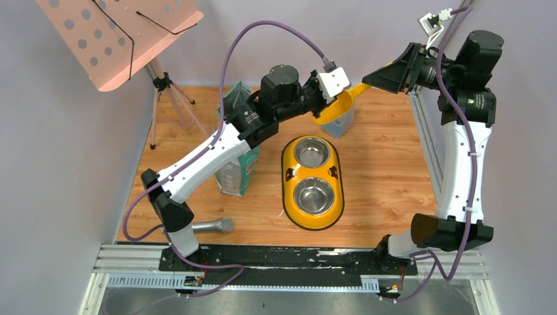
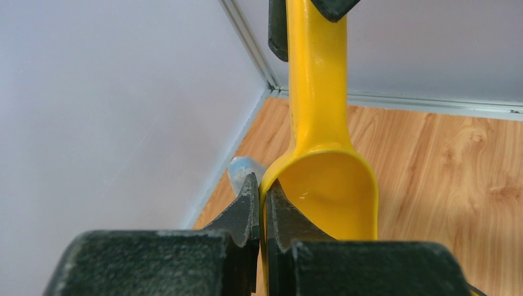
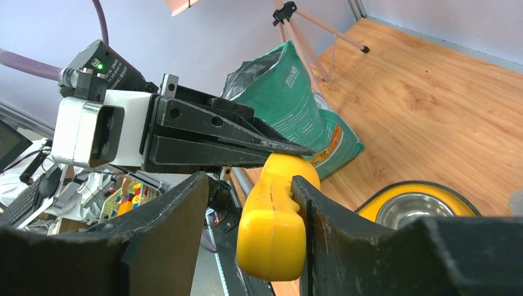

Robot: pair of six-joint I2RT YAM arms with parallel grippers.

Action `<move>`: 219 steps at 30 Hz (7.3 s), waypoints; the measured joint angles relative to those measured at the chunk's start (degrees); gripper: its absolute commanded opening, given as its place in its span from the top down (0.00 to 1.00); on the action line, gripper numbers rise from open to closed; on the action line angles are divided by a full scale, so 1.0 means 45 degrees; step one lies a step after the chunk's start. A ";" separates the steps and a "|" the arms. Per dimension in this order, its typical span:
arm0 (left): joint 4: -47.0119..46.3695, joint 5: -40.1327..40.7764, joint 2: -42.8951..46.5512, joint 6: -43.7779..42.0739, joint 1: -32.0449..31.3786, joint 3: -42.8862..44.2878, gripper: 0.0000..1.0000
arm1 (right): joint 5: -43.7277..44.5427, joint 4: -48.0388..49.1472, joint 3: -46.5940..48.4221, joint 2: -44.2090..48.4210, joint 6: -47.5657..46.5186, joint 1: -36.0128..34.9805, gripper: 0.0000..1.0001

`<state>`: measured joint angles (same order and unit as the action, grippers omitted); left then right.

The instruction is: Serve the pet food

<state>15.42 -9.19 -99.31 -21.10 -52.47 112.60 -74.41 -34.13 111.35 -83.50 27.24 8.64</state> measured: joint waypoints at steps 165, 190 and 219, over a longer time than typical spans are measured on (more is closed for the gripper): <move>0.9860 -0.1540 0.0665 0.4439 0.6868 0.0641 1.00 | 0.6212 0.2225 -0.0432 -0.7057 -0.8480 -1.0074 1.00; 1.0996 0.0121 0.0112 0.2555 0.6805 0.2307 1.00 | 0.5163 0.0641 0.1603 -0.6528 -0.0860 -0.8296 1.00; 1.2818 -0.1001 -0.0413 0.0729 0.6805 0.4143 1.00 | 0.2438 0.4007 0.0408 -0.6615 0.5518 -0.5503 1.00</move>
<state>73.10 -13.69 -101.16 -17.82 -21.85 131.24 -63.44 -16.10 113.19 -113.27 52.07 -16.12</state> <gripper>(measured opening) 0.007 0.286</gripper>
